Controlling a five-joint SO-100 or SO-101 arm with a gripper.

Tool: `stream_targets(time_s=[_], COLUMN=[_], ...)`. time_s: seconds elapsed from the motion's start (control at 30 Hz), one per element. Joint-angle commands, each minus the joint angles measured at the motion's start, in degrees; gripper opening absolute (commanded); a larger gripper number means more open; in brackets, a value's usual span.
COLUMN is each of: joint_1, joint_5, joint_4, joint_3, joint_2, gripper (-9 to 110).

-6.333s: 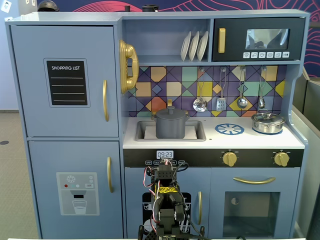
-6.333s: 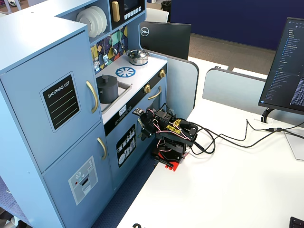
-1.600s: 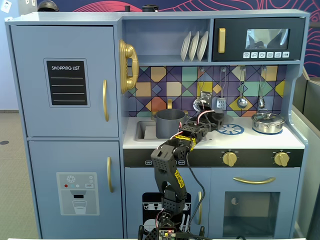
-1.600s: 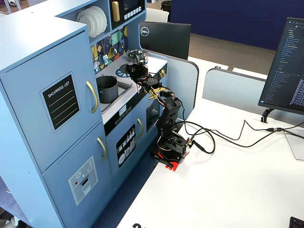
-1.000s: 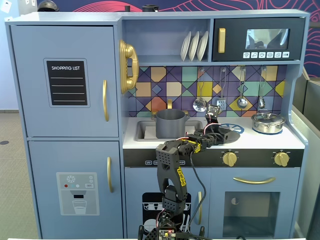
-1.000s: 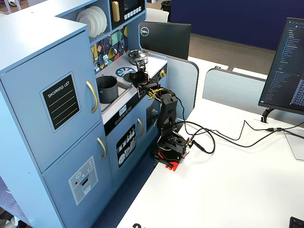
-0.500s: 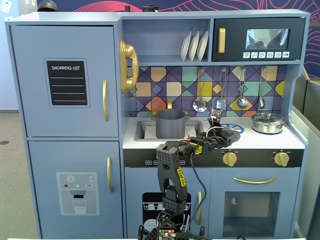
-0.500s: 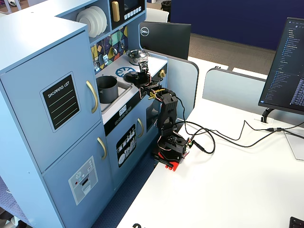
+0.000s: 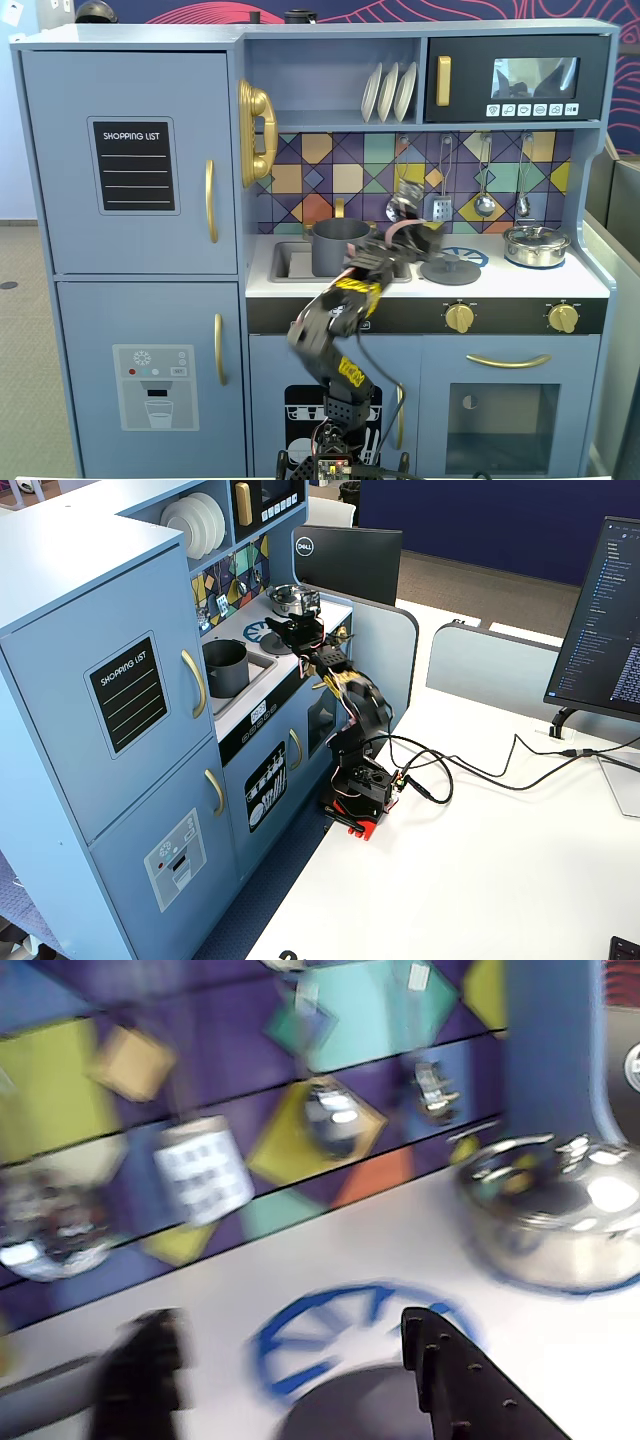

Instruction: Take off the lid from the gray recipient and place it on the counter

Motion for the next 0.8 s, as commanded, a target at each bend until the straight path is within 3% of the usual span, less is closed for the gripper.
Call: stream_targets(time_s=[0.0,0.07,0.13,0.3,0.5,0.63,0.77], joint_1=[-6.68,-11.51,-15.73,-26.72,-28.56,-28.65,-29.36], joint_5=[4.66,5.54,0.09,4.48,1.76,1.49,7.03], joint_4=[39.81,49.92,55.55,58.80,67.68,65.21,49.57], joint_3=[-6.50,-4.83,-0.18,12.22,26.54,37.79,49.04], joint_2=[18.98,23.38,27.60,39.46,46.93,46.85,46.93], gripper=[0,0,0,0,0,0,0])
